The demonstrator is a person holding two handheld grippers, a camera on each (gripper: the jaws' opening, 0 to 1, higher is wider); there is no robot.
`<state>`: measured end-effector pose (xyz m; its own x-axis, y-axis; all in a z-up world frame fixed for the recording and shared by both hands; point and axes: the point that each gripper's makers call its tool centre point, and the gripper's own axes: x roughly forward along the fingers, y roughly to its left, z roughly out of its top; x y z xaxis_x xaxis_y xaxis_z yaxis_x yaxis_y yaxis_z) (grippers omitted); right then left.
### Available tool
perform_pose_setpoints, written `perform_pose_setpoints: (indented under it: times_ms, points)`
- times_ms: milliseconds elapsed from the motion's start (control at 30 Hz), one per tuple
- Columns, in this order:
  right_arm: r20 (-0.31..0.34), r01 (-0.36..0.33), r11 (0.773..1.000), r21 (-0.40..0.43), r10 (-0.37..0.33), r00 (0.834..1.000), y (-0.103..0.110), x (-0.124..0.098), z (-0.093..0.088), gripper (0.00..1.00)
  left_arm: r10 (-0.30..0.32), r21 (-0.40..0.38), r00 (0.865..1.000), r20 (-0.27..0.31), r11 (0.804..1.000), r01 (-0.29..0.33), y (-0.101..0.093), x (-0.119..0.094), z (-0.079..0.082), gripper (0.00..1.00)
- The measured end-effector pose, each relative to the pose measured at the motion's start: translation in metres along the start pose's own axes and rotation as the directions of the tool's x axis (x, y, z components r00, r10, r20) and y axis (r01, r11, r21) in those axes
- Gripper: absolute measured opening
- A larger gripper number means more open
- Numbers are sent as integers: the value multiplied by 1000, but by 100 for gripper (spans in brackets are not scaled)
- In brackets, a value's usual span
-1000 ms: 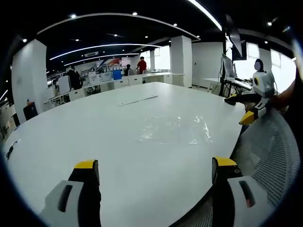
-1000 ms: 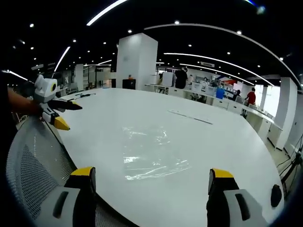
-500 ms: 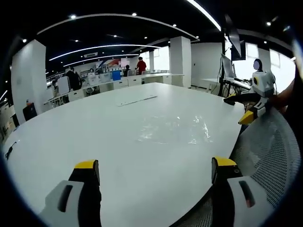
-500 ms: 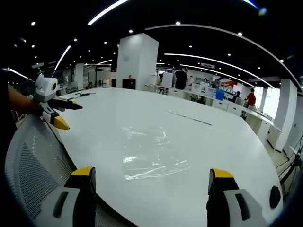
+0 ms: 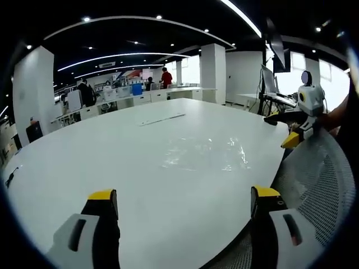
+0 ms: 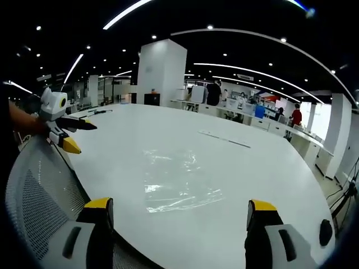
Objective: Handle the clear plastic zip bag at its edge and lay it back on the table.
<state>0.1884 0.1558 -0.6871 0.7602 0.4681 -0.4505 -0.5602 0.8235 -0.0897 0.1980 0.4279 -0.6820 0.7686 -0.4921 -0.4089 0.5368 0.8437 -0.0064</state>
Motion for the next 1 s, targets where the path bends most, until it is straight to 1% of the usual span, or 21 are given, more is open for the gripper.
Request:
perform_pose_setpoints:
  times_ms: [367,500,600,667,1000]
  points:
    - [-2,-2,1000,-1,2,1000,0,1,0,100,-7,3,1000,-6,1000,7,-2,0,0,98]
    - [-3,-2,1000,0,2,1000,0,1,0,100,-10,4,1000,-9,1000,11,-4,-1,3,98]
    - [-3,-4,1000,1,4,1000,0,1,0,99,-8,4,1000,-11,1000,8,-3,-1,4,98]
    - [-6,-3,1000,0,3,1000,0,1,-1,99,-2,19,1000,-17,1000,2,-1,-2,3,98]
    - [-5,-6,1000,2,6,1000,1,1,-1,99,-4,24,1000,-22,1000,5,1,-2,4,97]
